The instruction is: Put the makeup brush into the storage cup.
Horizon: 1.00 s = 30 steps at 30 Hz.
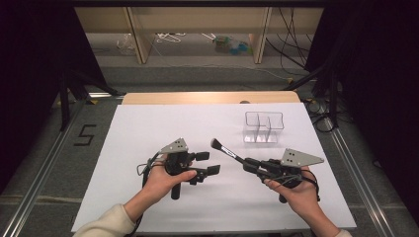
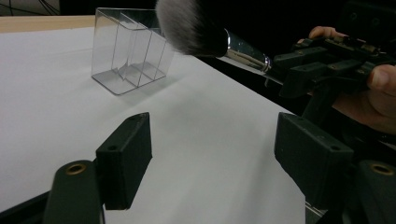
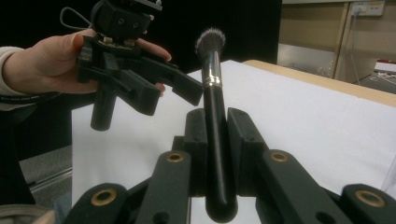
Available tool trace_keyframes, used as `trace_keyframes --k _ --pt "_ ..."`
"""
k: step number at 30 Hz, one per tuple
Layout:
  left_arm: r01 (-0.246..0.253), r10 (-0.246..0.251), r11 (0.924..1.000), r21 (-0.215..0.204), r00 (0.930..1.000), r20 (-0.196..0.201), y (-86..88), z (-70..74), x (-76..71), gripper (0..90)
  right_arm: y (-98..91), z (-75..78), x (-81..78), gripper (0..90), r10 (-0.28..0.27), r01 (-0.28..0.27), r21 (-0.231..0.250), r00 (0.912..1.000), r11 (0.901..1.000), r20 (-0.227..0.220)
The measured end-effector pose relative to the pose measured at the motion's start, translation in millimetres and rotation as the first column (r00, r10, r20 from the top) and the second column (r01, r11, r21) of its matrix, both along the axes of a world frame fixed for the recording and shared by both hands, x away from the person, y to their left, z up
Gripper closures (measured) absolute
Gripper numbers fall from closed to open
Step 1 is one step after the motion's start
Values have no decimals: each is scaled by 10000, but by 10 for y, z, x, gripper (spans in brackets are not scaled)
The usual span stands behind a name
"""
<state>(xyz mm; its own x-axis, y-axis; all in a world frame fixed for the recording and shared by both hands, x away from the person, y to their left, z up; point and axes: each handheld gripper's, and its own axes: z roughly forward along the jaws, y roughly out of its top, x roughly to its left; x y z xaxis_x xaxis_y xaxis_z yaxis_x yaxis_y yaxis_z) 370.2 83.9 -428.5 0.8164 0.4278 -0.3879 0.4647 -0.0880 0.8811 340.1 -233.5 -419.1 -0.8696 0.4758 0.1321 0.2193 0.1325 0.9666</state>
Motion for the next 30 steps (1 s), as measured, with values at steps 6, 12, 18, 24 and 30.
trace_keyframes --k 6,12,18,24,30 --pt "-225 185 9965 -801 9986 -498 -80 13 19 306 20 8 -8 795 60 -61 -64 9998 10000 -202" --pt "-476 354 9869 -1540 9961 -813 -138 39 47 342 32 7 -1 795 51 -50 -105 10000 9999 37" --pt "-572 379 9792 -1945 9942 -1011 -179 36 52 368 32 9 0 795 5 -5 -126 10000 9999 62" --pt "-619 379 9745 -2158 9928 -1136 -241 20 39 411 61 1 -12 795 20 -18 107 9998 9999 -182" --pt "-670 380 9664 -2480 9921 -1197 -288 -3 33 509 65 -12 -7 794 -143 142 133 9999 9998 54"
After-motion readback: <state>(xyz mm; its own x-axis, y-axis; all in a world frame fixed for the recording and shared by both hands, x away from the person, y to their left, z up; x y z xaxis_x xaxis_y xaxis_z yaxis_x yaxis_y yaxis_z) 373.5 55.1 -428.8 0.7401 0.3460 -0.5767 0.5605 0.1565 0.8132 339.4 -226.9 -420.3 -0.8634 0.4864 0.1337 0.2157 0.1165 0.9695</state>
